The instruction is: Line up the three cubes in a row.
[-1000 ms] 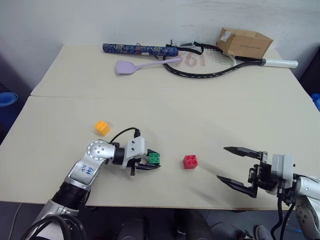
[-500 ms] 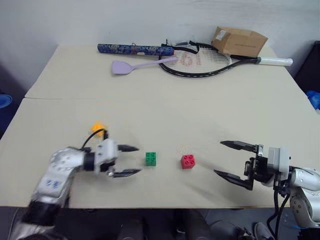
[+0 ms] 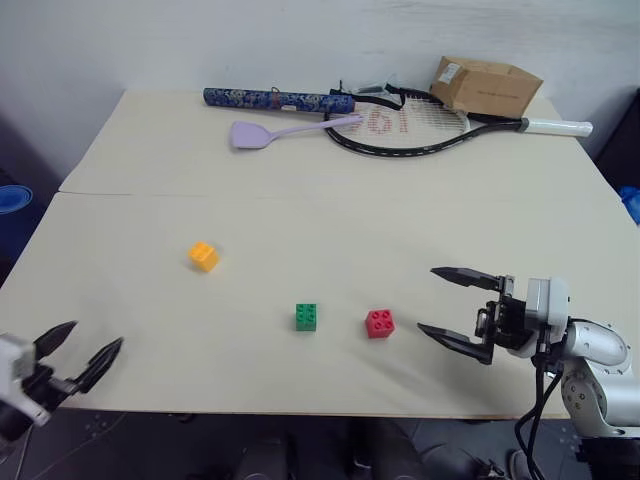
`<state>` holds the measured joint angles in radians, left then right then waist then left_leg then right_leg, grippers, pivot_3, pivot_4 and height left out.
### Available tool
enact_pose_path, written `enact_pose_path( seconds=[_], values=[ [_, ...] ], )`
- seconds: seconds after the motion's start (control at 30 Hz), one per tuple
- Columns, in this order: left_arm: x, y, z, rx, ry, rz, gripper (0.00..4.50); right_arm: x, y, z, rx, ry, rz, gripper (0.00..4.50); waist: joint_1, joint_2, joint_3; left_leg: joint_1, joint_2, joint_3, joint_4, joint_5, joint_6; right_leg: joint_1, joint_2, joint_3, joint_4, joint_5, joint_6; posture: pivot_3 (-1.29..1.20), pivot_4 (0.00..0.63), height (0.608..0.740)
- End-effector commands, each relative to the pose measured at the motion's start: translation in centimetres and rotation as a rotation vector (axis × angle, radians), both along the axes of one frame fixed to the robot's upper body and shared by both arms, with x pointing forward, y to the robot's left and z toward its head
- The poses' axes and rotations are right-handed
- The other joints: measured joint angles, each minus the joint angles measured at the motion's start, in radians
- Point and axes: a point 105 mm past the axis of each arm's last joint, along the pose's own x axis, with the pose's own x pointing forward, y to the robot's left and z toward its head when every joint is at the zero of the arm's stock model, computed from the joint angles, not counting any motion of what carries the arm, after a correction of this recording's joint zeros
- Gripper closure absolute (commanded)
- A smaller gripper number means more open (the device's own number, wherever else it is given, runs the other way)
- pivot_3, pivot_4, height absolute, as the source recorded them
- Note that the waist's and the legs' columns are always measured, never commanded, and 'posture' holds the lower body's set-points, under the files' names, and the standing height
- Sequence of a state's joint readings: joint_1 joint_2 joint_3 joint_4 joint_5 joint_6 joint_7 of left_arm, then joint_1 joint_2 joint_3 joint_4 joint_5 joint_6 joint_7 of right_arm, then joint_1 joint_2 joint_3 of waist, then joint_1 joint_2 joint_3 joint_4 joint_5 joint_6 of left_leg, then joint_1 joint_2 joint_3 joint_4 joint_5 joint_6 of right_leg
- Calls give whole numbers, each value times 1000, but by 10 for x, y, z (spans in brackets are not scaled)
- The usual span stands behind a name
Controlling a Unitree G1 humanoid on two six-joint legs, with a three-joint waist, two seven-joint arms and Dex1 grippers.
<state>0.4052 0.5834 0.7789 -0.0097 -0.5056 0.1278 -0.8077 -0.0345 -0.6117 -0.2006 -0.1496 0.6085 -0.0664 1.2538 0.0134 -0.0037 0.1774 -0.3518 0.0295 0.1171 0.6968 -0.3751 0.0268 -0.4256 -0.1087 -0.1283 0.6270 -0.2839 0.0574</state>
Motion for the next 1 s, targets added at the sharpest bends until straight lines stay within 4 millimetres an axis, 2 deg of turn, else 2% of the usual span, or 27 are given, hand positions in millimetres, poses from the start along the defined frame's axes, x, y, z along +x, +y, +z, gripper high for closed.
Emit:
enact_pose_path(
  seconds=[0.03, 0.17, 0.37, 0.47, 0.63, 0.73, 0.9, 1.0],
  values=[
    [9, -1, 22, 35, -57, -36, 18, 0, 3, 11, 17, -39, 11, 0, 8, -1, 0, 0, 0, 0, 0, -1, 0, 0, 0, 0, 0, 0, 0, 0, 150, 740],
    [46, -32, 41, 18, -110, -177, 18, -3, 9, 18, 26, -47, 12, 0, 15, -1, 0, 0, -1, -1, 0, -1, 0, 0, -2, 0, 0, 0, 0, 0, 150, 740],
    [115, -83, 47, 12, -70, -276, 18, -2, 14, 21, 25, -57, -4, 0, 7, -1, 0, 0, -1, 0, 0, 0, -1, 0, -1, -1, 1, 0, 0, 0, 150, 740],
    [144, -93, 47, -21, -38, -256, 18, -1, 15, 19, 16, -59, -9, 0, 4, -1, 0, 0, -1, 1, 0, 1, -1, 0, 1, -1, 2, 1, 1, 0, 150, 740],
    [165, -101, 50, -49, -6, -270, 18, -1, 15, 19, 13, -68, -29, 0, -15, -1, 0, 0, 2, 3, 0, 1, -3, 0, 6, 0, 3, 1, 1, 0, 150, 740],
    [166, -103, 41, -9, 44, -298, 622, -3, 12, 16, 12, -68, -45, 0, -15, -1, 0, -1, 2, 3, 0, 1, -3, -1, 7, 1, 3, 1, 1, 0, 150, 740],
    [159, -101, 27, 70, 103, -325, 2181, -6, 4, 10, 12, -72, -78, 0, -14, -1, 0, -1, 2, 3, 0, 1, -3, -1, 7, 2, 3, 1, 1, 0, 150, 740],
    [160, -100, 41, 61, 38, -336, 2927, -6, -1, 9, 13, -77, -94, 0, -14, -1, 0, -1, 2, 3, 0, 1, -3, -1, 7, 2, 3, 1, 1, 0, 150, 740]
  ],
)
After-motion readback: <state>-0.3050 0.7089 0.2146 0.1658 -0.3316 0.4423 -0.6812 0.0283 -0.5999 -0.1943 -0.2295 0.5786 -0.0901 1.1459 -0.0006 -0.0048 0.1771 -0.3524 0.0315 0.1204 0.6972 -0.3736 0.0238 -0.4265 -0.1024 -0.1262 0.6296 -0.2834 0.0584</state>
